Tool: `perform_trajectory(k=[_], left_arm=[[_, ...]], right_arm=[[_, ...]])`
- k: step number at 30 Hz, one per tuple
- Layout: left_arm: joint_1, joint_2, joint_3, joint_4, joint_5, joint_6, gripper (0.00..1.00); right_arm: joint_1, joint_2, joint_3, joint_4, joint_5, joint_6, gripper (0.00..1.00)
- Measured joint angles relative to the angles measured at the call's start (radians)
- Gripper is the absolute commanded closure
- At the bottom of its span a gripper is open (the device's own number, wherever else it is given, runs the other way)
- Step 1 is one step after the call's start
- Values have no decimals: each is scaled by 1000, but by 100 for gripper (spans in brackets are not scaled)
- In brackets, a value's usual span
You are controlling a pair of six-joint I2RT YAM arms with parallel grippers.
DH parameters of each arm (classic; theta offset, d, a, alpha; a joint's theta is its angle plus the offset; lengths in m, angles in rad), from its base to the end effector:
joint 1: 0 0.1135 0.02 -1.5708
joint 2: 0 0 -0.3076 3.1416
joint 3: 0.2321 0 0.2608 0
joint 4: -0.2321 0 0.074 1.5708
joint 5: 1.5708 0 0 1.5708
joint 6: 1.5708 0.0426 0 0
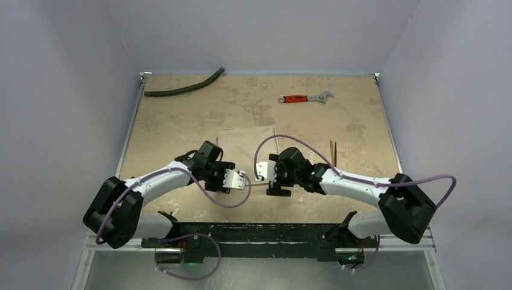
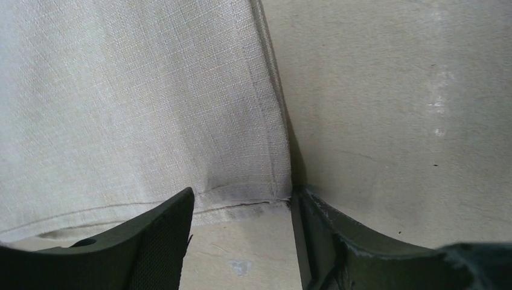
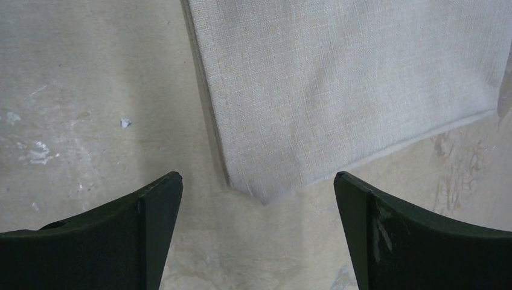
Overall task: Fold the napkin into a case and place the utensils inside
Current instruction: Pick up the lower triangle-folded napkin from the center of the board.
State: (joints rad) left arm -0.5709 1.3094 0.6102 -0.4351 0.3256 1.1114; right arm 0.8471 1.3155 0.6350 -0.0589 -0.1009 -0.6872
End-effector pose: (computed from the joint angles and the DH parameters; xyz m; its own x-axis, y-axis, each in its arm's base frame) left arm 0.1792 -0.1313 0.1896 0.2228 0.8662 -0.4473 0.9609 -0.1179 0.2504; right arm 0.1712 0.2002 0.2196 0.1593 -0.7729 -0.6142 -0.8975 0.1458 -0.4163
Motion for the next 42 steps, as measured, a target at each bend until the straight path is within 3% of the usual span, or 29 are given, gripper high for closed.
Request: perform_trajectory(k=[6, 12, 17, 25, 30, 42], left_arm=[[64, 16, -2, 42, -24, 33, 53], [210, 40, 3, 78, -30, 118, 56], [243, 49, 7, 83, -35, 164, 57], [297, 61, 34, 61, -35, 175, 37], [333, 50, 48, -3, -1, 174, 29], [347, 118, 114, -113, 98, 266, 35]], right_arm=[[-26, 60, -2, 95, -9, -1, 2], [-55, 99, 10, 145, -51, 27, 2], [-54, 143, 52, 168, -79, 47, 1], [-23, 143, 66, 197, -106, 84, 1], [-13, 138, 66, 200, -120, 93, 1], [-10, 178, 63, 199, -124, 122, 7]])
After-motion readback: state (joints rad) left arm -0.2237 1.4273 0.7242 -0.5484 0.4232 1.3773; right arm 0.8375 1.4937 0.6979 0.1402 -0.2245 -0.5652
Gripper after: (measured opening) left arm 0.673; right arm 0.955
